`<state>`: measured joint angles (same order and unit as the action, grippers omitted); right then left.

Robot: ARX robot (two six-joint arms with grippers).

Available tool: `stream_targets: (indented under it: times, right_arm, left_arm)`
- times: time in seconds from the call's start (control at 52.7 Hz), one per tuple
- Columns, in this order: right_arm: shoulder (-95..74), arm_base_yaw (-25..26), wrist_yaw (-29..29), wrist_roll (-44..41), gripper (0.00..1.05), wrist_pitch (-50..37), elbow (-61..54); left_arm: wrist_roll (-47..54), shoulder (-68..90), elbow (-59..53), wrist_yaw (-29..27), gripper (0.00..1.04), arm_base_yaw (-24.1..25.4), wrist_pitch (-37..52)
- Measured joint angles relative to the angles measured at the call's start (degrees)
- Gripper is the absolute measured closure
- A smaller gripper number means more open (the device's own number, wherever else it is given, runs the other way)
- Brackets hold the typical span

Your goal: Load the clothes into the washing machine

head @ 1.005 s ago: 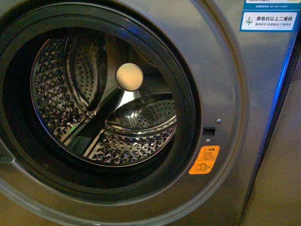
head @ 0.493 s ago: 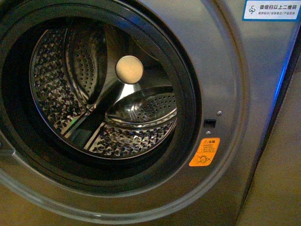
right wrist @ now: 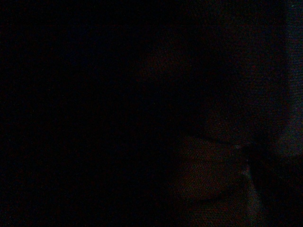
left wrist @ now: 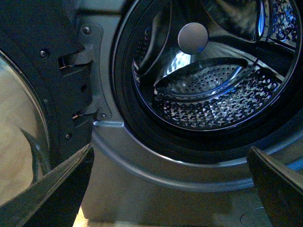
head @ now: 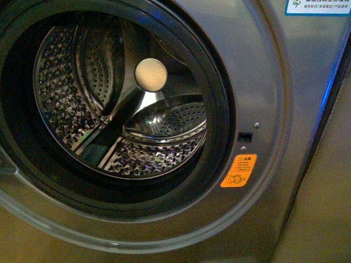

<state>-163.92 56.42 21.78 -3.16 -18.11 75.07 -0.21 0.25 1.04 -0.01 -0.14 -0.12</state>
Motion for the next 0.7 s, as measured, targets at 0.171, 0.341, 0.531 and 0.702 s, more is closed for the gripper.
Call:
stream_targets:
  times: [0.171, 0.341, 0.531, 0.702]
  right_arm:
    - [-1.27, 0.83, 0.15, -0.28, 0.07, 0.37, 1.31]
    - [-2.47, 1.75, 0.07, -1.25, 0.07, 0.79, 2.43]
    - [-2.71, 2.25, -0.59, -2.1, 0.14, 0.24, 2.56]
    - [-2.47, 2.82, -2.64, -2.32, 0.43, -4.37, 0.55]
  left_arm:
    - [0.0, 0.0, 0.0, 0.0, 0.07, 0.0, 0.0]
    - [0.0, 0.0, 0.0, 0.0, 0.07, 0.0, 0.02]
    - [0.0, 0.0, 0.0, 0.0, 0.07, 0.0, 0.0]
    - [0.0, 0.0, 0.0, 0.0, 0.07, 0.0, 0.02]
